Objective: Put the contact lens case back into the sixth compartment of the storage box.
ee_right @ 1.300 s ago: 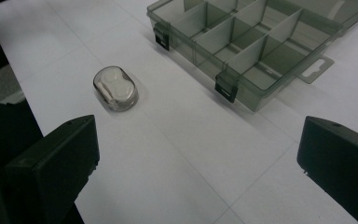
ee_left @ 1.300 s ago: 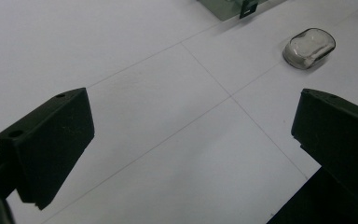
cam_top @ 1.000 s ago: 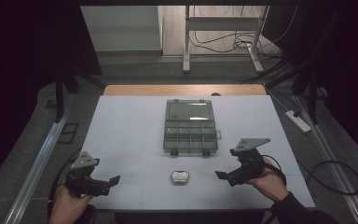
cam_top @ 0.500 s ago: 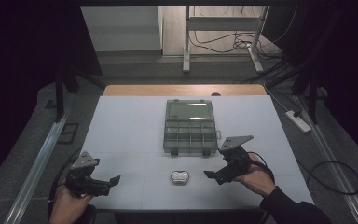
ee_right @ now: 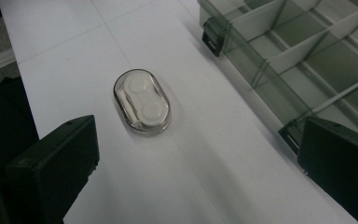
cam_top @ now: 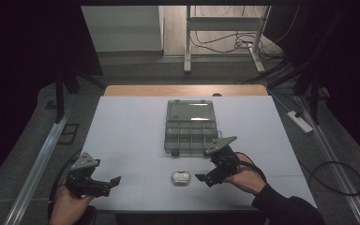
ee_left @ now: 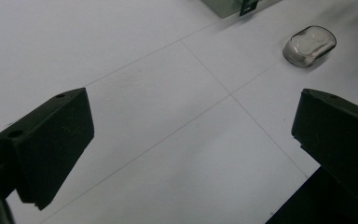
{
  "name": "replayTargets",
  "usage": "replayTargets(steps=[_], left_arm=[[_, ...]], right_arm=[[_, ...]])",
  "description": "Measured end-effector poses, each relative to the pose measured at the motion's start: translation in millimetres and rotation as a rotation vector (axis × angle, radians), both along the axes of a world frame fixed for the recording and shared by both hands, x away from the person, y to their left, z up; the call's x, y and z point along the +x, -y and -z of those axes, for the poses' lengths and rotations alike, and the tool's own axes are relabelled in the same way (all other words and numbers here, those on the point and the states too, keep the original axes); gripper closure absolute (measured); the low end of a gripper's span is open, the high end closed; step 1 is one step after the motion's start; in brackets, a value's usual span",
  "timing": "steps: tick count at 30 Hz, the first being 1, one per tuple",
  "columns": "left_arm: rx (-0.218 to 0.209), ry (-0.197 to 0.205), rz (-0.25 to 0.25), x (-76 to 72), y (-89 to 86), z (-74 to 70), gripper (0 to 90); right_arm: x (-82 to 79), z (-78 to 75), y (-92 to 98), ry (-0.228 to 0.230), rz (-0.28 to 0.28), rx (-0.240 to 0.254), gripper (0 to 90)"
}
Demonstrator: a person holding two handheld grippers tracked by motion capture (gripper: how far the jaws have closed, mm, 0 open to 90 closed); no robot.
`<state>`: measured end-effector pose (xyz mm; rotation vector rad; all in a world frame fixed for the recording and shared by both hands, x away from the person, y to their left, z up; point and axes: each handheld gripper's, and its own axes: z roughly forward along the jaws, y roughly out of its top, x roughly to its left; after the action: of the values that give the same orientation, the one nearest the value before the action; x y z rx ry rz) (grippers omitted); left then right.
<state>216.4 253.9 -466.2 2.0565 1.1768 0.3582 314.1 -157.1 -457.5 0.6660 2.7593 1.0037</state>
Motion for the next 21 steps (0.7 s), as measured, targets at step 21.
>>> replayTargets(steps=[21], left_arm=[[-0.004,-0.005,0.004,0.4,-0.2,0.3,0.0]], right_arm=[[1.7,18.1,-43.2,-0.025,-0.096,-0.112,0.0]])
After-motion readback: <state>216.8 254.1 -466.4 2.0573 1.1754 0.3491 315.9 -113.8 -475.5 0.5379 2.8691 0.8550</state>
